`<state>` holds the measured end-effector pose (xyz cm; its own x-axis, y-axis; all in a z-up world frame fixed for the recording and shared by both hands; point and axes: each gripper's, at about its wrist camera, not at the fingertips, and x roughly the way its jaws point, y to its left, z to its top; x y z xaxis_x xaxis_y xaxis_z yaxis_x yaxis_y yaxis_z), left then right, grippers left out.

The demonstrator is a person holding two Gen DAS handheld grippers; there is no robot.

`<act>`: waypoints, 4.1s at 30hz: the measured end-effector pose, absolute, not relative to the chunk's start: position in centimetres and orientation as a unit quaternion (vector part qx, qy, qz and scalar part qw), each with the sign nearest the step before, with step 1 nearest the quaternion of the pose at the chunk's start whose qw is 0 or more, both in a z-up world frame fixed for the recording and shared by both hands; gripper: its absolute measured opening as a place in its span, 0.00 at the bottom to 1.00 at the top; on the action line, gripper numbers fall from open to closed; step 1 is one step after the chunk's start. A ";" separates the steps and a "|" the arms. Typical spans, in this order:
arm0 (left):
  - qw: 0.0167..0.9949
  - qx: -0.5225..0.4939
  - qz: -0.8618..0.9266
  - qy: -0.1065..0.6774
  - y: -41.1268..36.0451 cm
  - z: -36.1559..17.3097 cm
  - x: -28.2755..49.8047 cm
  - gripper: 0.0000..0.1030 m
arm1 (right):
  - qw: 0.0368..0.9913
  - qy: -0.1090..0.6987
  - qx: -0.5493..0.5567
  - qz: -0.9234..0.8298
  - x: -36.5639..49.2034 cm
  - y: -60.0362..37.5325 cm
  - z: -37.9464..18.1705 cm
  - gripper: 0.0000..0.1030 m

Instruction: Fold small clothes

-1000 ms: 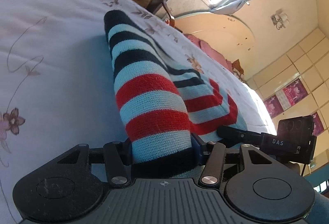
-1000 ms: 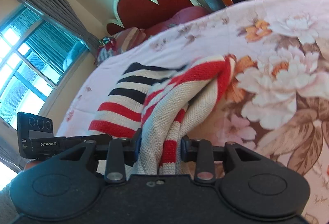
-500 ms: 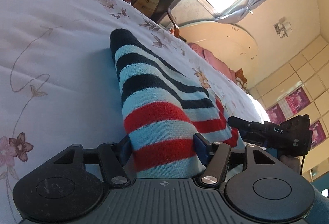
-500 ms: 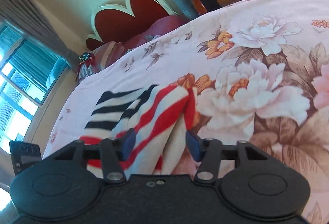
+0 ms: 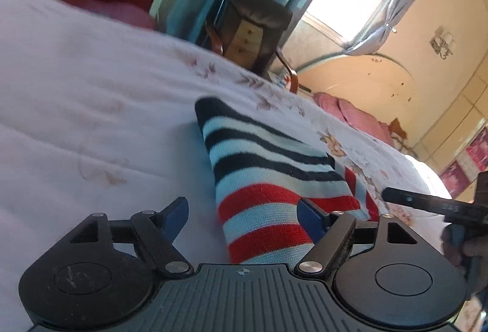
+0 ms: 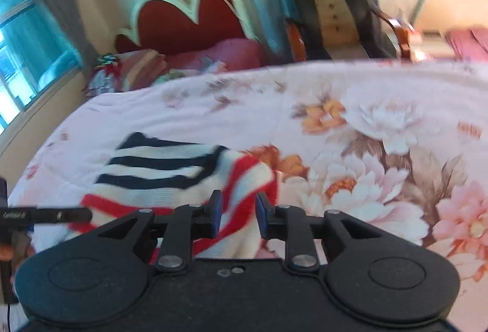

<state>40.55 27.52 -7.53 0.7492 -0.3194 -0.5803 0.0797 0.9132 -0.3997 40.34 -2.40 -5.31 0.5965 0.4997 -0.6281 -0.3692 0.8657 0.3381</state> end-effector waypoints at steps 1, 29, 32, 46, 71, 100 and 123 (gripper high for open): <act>0.925 -0.165 -0.119 0.322 27.0 -6.6 39.6 0.75 | 0.888 0.370 0.078 0.260 39.2 -2.3 -4.6 0.23; 0.935 0.033 -0.105 0.338 18.6 -7.4 29.2 0.74 | 0.889 0.368 -0.129 0.238 26.8 2.8 -4.6 0.34; 0.931 0.012 -0.089 0.354 18.3 -9.4 29.1 0.74 | 0.877 0.411 -0.139 0.207 27.2 3.0 -7.1 0.30; 0.953 0.028 -0.046 0.299 15.4 -3.4 21.2 1.00 | 0.897 0.395 -0.010 0.197 20.1 -1.4 -1.5 0.85; 0.974 -0.022 0.004 0.223 12.5 5.9 -2.2 1.00 | 0.949 0.288 0.009 0.128 -2.7 -4.9 7.2 0.99; 0.979 -0.025 -0.004 0.202 10.6 6.3 -4.4 1.00 | 0.958 0.268 -0.020 0.097 -5.0 -6.0 8.8 0.99; 0.978 -0.021 -0.007 0.206 10.3 6.5 -4.0 1.00 | 0.957 0.271 -0.020 0.099 -4.9 -5.8 8.5 0.99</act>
